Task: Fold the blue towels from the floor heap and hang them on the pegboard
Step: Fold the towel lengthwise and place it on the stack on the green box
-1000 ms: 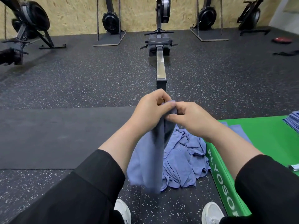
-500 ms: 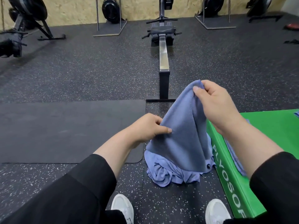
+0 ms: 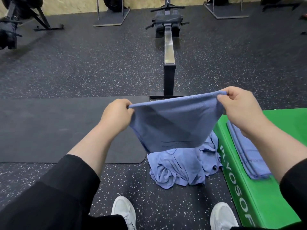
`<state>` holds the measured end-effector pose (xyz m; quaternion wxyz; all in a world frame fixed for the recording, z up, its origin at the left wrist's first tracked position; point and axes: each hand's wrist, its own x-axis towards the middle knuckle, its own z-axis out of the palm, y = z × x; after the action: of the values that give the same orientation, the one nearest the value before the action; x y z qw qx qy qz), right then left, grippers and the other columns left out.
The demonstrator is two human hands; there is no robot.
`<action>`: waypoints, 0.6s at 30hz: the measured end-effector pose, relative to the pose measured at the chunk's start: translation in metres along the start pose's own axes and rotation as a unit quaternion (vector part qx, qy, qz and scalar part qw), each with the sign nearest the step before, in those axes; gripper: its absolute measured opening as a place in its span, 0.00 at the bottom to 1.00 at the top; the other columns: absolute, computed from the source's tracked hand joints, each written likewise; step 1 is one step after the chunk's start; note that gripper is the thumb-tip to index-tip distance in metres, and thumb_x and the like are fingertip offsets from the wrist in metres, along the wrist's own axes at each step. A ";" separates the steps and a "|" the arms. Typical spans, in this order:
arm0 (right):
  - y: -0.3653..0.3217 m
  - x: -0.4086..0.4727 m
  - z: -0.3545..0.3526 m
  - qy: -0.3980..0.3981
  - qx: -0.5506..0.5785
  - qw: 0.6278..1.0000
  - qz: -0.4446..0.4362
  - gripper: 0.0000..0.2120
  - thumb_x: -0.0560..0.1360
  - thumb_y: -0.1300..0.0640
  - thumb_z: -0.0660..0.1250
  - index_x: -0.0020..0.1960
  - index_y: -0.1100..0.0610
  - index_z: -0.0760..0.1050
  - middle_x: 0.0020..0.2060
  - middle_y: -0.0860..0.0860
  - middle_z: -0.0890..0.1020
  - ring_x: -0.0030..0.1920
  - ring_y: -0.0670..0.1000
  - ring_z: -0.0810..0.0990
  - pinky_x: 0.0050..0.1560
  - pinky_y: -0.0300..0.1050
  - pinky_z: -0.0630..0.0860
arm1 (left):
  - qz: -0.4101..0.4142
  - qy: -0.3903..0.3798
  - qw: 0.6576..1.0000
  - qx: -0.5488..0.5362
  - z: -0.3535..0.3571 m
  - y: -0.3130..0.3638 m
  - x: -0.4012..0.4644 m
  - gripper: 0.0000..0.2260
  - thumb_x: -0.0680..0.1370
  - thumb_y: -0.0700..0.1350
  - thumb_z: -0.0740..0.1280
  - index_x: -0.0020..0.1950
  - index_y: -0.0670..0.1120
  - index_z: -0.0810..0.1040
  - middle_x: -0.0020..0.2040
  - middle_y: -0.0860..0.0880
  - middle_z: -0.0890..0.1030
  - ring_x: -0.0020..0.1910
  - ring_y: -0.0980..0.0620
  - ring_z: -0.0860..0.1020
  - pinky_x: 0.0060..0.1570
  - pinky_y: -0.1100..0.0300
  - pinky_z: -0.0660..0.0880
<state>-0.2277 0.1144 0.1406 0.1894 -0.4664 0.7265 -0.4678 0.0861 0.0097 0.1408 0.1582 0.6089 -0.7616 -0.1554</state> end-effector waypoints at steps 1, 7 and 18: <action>0.000 0.000 -0.001 -0.002 0.013 1.000 0.018 0.09 0.70 0.53 0.63 0.43 0.54 0.79 0.34 0.57 0.82 0.36 0.51 0.74 0.46 0.63 0.81 | -0.009 0.015 1.000 -0.023 0.000 0.000 0.001 0.08 0.81 0.42 0.63 0.42 0.46 0.76 0.37 0.48 0.76 0.41 0.43 0.73 0.37 0.55 0.65; 0.001 -0.003 -0.006 -0.002 0.009 0.999 0.051 0.06 0.68 0.60 0.65 0.41 0.54 0.80 0.36 0.56 0.86 0.39 0.58 0.84 0.51 0.66 0.81 | -0.044 0.078 0.984 -0.151 -0.001 -0.002 0.000 0.08 0.80 0.47 0.67 0.44 0.44 0.78 0.37 0.51 0.77 0.37 0.49 0.72 0.36 0.55 0.66; -0.003 -0.010 -0.019 0.057 0.015 0.996 0.068 0.06 0.66 0.55 0.63 0.38 0.53 0.79 0.36 0.55 0.85 0.43 0.61 0.85 0.51 0.62 0.81 | -0.038 0.107 0.976 -0.183 -0.007 -0.009 -0.004 0.07 0.82 0.45 0.65 0.45 0.46 0.79 0.39 0.51 0.78 0.39 0.50 0.73 0.36 0.57 0.66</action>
<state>-0.2352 0.1326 0.1510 0.1860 -0.3856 0.7590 -0.4905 0.0978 0.0117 0.1427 0.3415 0.6113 -0.6749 -0.2325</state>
